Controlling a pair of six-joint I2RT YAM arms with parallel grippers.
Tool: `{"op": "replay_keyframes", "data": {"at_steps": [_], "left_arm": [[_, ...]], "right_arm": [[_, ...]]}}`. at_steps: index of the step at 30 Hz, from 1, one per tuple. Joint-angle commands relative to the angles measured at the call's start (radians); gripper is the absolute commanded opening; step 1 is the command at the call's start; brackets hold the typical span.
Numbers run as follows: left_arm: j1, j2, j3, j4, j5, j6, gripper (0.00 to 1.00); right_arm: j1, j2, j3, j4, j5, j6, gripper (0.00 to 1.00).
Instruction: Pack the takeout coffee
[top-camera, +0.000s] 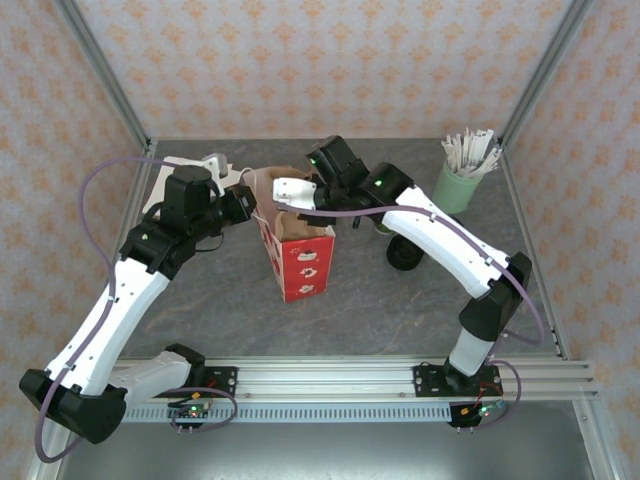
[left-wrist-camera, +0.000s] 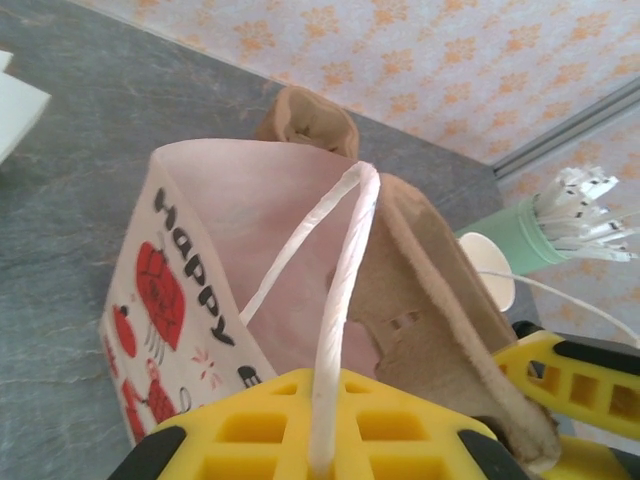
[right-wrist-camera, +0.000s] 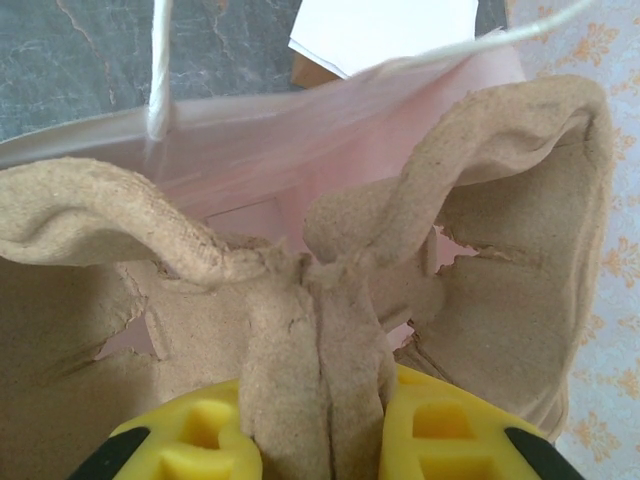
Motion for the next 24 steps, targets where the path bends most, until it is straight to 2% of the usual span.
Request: {"op": "replay_keyframes", "data": {"at_steps": [1,11,24], "left_arm": [[0.008,-0.027,-0.034,0.091,0.063,-0.019,0.09],[0.008,-0.078,-0.102,0.135,0.071,-0.049,0.06],[0.008,-0.087,-0.100,0.105,0.048,-0.038,0.04]], "right_arm": [[0.016,-0.030,-0.020,-0.021,-0.028,-0.003,0.18],[0.016,-0.012,0.029,0.024,-0.130,0.056,0.18],[0.017,0.069,0.125,-0.002,-0.175,0.084,0.18]]}}
